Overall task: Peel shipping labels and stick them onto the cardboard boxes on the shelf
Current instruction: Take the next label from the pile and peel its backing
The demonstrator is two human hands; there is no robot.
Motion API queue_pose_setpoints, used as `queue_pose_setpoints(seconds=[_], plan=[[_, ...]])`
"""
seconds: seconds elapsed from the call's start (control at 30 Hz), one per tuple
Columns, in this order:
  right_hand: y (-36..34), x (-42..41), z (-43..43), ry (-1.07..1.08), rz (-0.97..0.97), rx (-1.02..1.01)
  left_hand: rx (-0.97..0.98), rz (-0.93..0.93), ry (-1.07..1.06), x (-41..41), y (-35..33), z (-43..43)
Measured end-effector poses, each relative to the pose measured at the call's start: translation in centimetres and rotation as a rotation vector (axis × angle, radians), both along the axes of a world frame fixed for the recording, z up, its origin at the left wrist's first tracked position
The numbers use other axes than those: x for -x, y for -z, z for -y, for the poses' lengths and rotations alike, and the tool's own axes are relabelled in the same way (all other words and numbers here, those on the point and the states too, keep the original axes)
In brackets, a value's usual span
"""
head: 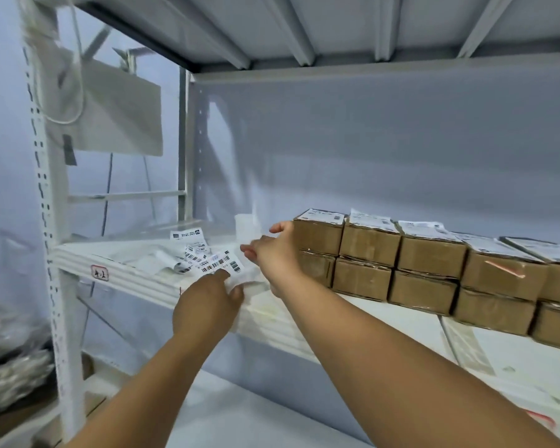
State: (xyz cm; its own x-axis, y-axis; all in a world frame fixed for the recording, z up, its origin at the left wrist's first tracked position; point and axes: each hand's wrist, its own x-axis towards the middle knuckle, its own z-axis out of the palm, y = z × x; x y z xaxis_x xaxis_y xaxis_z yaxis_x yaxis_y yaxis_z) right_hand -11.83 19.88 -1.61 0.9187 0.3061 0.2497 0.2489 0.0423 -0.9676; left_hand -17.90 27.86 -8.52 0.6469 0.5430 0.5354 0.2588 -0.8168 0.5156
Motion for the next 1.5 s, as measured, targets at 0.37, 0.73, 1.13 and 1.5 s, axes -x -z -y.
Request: queue_pose_setpoints(seconds=[0.37, 0.73, 1.13, 1.5], plan=[[3.1, 0.2, 1.1, 0.169, 0.649, 0.432, -0.056, -0.009, 0.037, 0.0, -0.6, -0.1], [2.5, 1.3, 1.6, 0.035, 0.134, 0.236, 0.181, 0.398, 0.213, 1.2, -0.8, 1.6], [1.9, 2.5, 5.1, 0.022, 0.044, -0.008, 0.382, 0.469, 0.360, 1.8, -2.2, 6.1], [1.7, 3.2, 9.0, 0.011, 0.061, -0.160, 0.233, 0.450, 0.392, 1.7, -3.4, 9.0]])
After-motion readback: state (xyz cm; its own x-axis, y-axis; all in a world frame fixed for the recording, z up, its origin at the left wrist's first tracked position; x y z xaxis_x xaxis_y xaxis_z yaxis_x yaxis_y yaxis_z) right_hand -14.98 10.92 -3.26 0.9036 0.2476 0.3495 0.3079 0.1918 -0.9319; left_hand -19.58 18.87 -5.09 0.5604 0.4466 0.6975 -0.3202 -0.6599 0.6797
